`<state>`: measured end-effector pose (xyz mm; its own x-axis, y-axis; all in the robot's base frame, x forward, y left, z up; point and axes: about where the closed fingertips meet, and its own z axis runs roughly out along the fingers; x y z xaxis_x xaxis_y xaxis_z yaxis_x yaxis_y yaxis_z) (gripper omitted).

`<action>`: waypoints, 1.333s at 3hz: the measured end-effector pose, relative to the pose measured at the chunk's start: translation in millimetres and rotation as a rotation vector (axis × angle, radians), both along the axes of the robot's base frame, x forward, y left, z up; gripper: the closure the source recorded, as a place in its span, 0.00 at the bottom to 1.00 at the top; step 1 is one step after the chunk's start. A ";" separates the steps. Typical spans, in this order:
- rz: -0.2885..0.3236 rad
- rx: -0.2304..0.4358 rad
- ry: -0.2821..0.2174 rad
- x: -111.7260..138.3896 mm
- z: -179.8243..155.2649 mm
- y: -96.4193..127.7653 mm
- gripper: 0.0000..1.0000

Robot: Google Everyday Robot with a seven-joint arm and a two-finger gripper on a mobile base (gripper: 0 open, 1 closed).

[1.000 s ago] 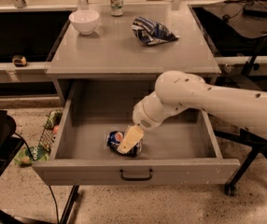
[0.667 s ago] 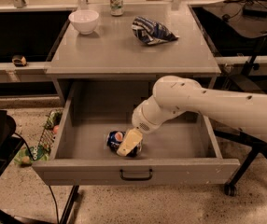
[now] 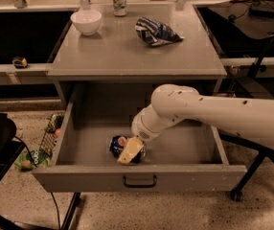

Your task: Pick pepsi can from top drawer and place on counter

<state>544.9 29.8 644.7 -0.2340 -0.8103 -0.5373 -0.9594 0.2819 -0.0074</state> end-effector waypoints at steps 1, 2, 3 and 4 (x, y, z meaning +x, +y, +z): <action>0.000 0.000 0.000 0.1 0.9 0.0 0.18; 0.003 0.003 0.005 -1.5 0.7 1.2 0.41; 0.011 0.018 0.010 -3.3 -7.6 3.0 0.65; 0.022 0.025 0.011 -3.8 -12.1 5.9 0.88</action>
Offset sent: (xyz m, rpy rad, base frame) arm -0.0070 0.0046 -0.0215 0.0180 0.0275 0.0135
